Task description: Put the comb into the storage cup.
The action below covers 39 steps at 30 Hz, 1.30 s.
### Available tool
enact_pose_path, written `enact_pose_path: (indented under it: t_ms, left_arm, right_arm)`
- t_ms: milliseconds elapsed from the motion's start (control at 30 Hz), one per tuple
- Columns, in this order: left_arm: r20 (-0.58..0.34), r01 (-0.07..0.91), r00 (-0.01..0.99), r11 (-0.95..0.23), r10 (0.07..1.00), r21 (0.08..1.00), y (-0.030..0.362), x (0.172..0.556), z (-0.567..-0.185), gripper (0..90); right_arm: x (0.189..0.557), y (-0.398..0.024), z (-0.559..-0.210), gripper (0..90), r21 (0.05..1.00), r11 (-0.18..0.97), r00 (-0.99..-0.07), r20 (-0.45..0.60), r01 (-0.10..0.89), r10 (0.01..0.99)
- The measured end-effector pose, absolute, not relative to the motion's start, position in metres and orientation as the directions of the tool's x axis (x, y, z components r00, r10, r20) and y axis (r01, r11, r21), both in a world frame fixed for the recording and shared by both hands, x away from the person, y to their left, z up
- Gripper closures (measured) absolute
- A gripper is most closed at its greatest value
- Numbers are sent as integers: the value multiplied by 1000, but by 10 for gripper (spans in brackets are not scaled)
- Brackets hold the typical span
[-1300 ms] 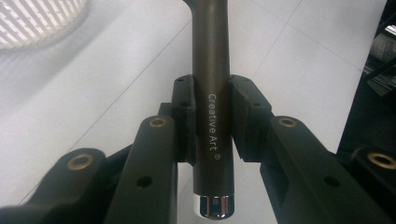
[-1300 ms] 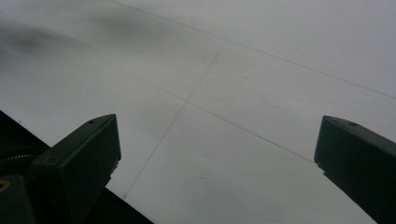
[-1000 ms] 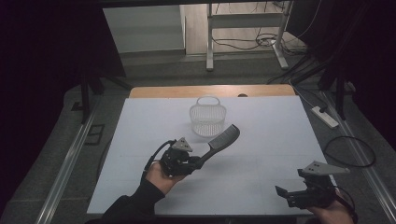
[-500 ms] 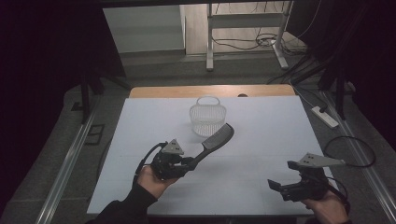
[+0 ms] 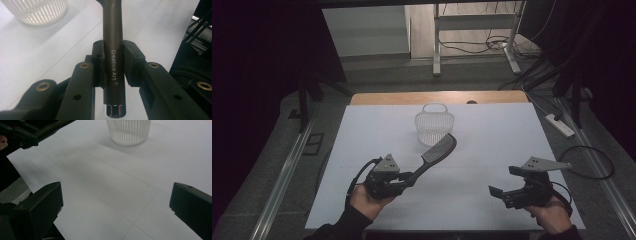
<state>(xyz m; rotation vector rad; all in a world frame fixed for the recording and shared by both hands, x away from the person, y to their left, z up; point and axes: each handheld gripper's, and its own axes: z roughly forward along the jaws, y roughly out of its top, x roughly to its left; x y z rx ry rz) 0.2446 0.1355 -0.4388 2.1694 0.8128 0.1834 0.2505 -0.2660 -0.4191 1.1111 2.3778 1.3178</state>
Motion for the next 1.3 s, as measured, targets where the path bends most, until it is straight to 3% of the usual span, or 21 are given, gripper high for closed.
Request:
enact_pose_path:
  t_ms: [567, 1300]
  left_arm:
    - [-140, 507, 766, -455, 628, 732, 142, 228, -441, 726]
    - [-138, 477, 782, -441, 608, 760, 136, 238, -445, 726]
  right_arm:
    - [267, -240, -415, 0, 792, 315, -738, 235, 523, 633]
    - [299, -197, -409, 0, 777, 297, -754, 319, 555, 574]
